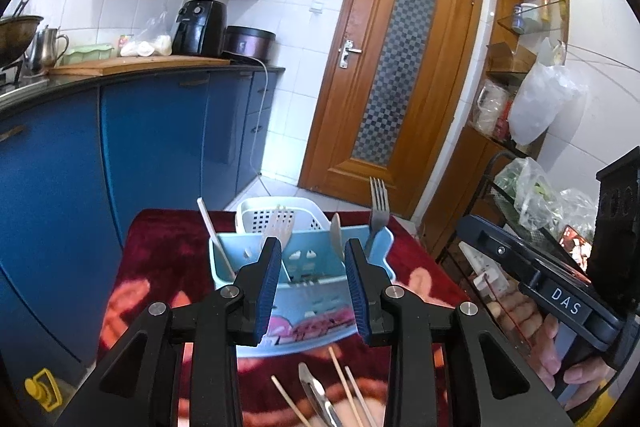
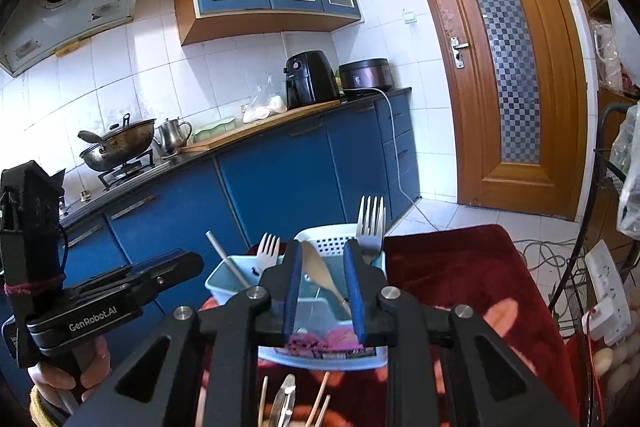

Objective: Organize utensils
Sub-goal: 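Lower the forks into the caddy and open both tools, then move both tools back over the remaining chopsticks and tongs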

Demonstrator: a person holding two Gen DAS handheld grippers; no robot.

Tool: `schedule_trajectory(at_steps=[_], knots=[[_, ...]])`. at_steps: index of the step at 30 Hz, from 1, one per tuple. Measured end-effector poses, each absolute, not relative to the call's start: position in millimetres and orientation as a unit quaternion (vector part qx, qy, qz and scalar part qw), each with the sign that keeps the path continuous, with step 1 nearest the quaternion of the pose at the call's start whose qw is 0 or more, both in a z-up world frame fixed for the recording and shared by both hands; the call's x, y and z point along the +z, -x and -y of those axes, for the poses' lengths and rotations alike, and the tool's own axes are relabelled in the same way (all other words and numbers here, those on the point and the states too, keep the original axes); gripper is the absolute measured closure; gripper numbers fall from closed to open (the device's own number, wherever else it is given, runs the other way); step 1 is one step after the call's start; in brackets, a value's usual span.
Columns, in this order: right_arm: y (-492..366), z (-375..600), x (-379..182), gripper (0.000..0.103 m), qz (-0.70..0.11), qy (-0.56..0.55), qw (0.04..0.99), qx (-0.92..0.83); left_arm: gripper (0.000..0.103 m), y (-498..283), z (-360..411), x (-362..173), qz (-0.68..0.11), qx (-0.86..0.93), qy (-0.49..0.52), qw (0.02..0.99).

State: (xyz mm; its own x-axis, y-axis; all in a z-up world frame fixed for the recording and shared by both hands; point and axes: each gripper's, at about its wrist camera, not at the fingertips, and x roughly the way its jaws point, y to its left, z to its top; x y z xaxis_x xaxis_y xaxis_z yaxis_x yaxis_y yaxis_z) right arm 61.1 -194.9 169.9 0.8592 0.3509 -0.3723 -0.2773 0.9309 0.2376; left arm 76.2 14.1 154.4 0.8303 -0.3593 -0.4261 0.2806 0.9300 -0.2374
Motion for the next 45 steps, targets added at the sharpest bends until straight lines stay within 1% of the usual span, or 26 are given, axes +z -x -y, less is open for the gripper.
schedule_trajectory(at_steps=[8,19,38,45], knots=[[-40,192,164,0.079,-0.227,-0.076,0.957,0.167,0.069,-57,-16,148,-0.255,-0.166,0.086,0.949],[-27,194,140,0.079,-0.264,-0.082,0.948,0.16,0.069,-45,-20,124,-0.296,-0.149,0.095,0.939],[-19,212,80,0.079,-0.35,-0.107,0.921,0.134,0.069,-53,-16,57,-0.387,-0.123,0.109,0.907],[-18,213,66,0.078,-0.366,-0.103,0.916,0.128,0.069,-63,-12,32,-0.426,-0.112,0.107,0.891]])
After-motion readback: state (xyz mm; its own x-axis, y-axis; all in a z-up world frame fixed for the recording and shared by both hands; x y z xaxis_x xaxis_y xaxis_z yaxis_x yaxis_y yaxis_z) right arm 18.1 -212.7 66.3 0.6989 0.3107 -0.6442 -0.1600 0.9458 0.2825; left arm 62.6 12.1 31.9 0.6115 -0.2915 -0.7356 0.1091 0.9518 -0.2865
